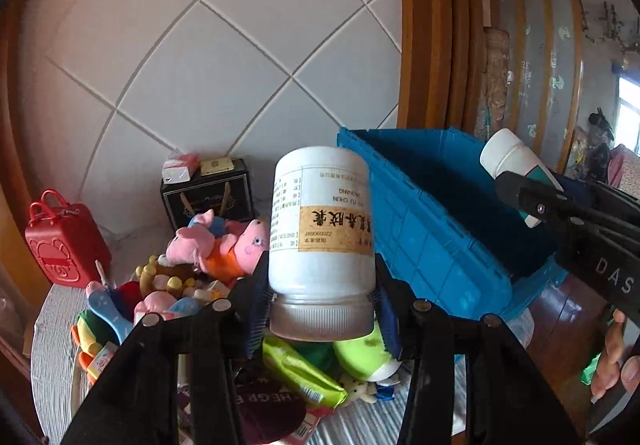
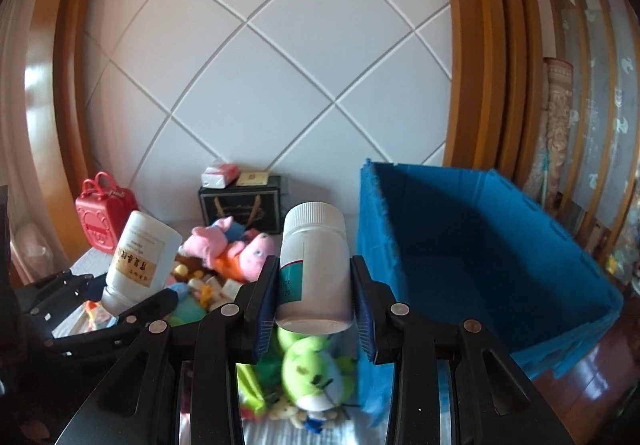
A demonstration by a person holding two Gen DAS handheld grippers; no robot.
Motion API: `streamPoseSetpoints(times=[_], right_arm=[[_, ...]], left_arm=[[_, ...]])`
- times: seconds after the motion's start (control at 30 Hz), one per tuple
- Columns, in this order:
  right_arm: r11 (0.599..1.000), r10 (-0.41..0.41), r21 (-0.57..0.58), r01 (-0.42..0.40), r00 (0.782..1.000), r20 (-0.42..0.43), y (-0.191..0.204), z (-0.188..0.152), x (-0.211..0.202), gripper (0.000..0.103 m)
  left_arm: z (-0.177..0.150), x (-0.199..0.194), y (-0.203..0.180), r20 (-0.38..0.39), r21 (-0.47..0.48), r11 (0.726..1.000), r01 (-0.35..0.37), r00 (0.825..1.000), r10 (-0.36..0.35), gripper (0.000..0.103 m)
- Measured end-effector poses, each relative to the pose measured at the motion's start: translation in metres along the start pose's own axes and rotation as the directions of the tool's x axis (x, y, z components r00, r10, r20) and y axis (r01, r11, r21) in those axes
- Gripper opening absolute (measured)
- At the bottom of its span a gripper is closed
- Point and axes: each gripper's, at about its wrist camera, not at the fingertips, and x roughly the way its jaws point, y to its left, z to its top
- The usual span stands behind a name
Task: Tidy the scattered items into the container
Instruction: 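Carry both held pill bottles over the blue crate with both grippers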
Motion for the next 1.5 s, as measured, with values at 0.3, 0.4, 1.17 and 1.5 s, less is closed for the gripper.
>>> streamPoseSetpoints(times=[0.3,0.4,1.17,1.5], right_arm=[[0.985,-0.171,0.013,0.171,0.985,0.011,-0.133,0.079,0.018,0.034],[0.981,-0.193,-0.017,0.193,0.981,-0.014,-0.18,0.099,0.044,0.034],[0.997,-0.025,-0.066,-0.036,0.66,-0.751,-0.34,-0.054,0.377,0.034],[0.993,-0.03,-0.07,-0.089,0.391,-0.92,-0.343,-0.168,0.415,0.034]], left_arm=[[0.118,0.053,-0.113,-0.048,0.022,0.989,0.149,0.988,-0.147,0.046],[0.147,0.098,-0.151,-0.116,-0.022,0.99,0.139,0.983,-0.141,0.045],[0.008,0.463,-0.217,-0.824,-0.035,0.973,-0.229,0.558,0.101,0.046],[-0.066,0.483,-0.235,-0.909,0.105,0.963,-0.246,0.369,0.194,0.059]])
